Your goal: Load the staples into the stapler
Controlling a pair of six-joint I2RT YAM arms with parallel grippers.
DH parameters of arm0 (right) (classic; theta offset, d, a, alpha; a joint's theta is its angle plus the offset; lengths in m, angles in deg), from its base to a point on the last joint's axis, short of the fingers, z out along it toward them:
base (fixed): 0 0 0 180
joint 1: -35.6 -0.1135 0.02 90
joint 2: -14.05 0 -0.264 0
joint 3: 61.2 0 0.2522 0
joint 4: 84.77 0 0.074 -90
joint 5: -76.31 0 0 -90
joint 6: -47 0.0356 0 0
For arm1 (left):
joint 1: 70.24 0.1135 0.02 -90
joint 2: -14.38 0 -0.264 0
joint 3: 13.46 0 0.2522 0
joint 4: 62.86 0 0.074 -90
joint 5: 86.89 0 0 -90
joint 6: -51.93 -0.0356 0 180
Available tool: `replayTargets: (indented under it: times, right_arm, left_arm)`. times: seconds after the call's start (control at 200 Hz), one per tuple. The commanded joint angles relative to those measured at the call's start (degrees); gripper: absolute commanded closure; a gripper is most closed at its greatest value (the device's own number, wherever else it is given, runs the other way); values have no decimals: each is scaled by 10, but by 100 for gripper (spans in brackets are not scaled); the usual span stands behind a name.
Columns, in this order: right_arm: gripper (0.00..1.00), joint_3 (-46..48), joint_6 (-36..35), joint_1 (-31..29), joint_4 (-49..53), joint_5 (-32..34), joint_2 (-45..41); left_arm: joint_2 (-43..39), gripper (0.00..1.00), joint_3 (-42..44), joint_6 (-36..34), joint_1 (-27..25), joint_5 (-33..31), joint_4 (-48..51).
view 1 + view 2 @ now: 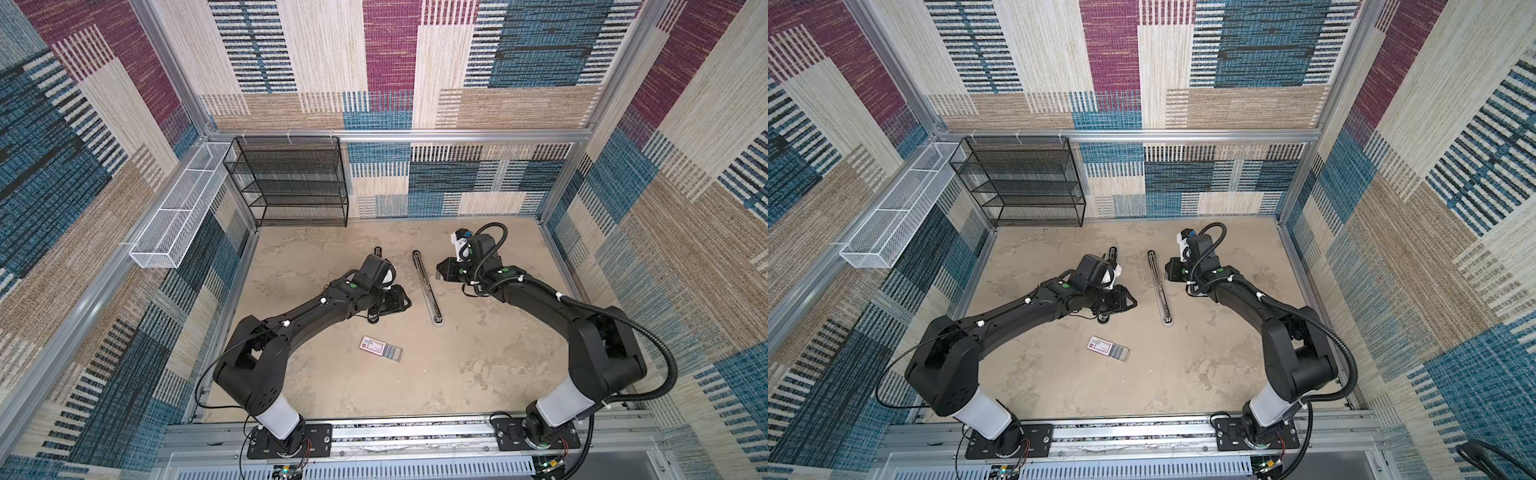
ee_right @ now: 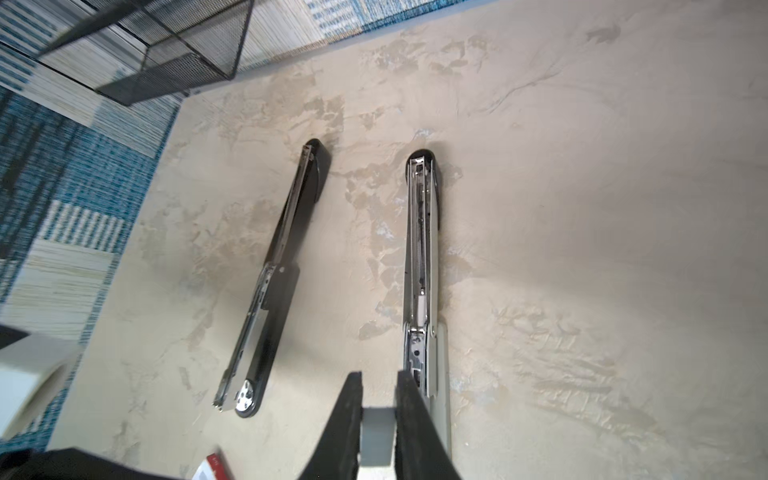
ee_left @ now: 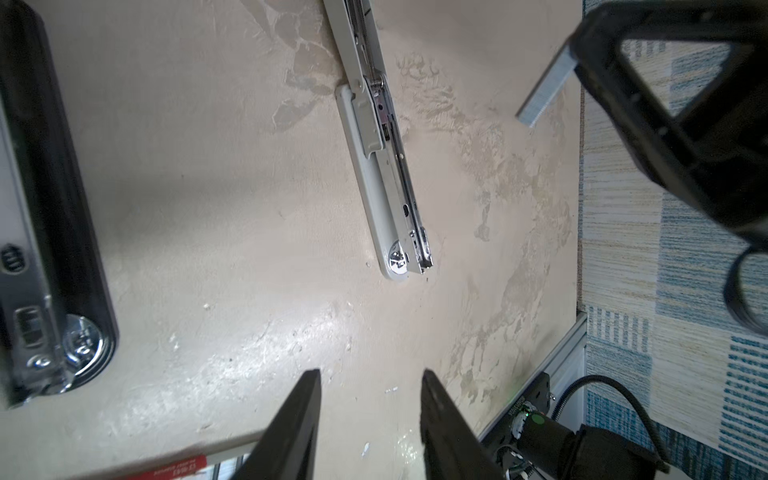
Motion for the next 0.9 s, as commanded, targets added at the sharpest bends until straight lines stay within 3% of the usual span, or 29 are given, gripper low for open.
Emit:
replayTargets:
  times: [0.0, 0.596, 0.896]
  right_arm:
    - [81, -32, -21, -12, 36, 63, 27]
    - [81, -123, -64, -57, 91, 123, 133]
    - [81, -135, -74, -63, 103, 132, 154]
  left_arm:
    - [-10, 57, 15, 3, 1, 5, -35]
    - [-55, 55, 114, 48, 0, 57, -171]
    - [-51, 55, 121, 52, -2, 68, -181]
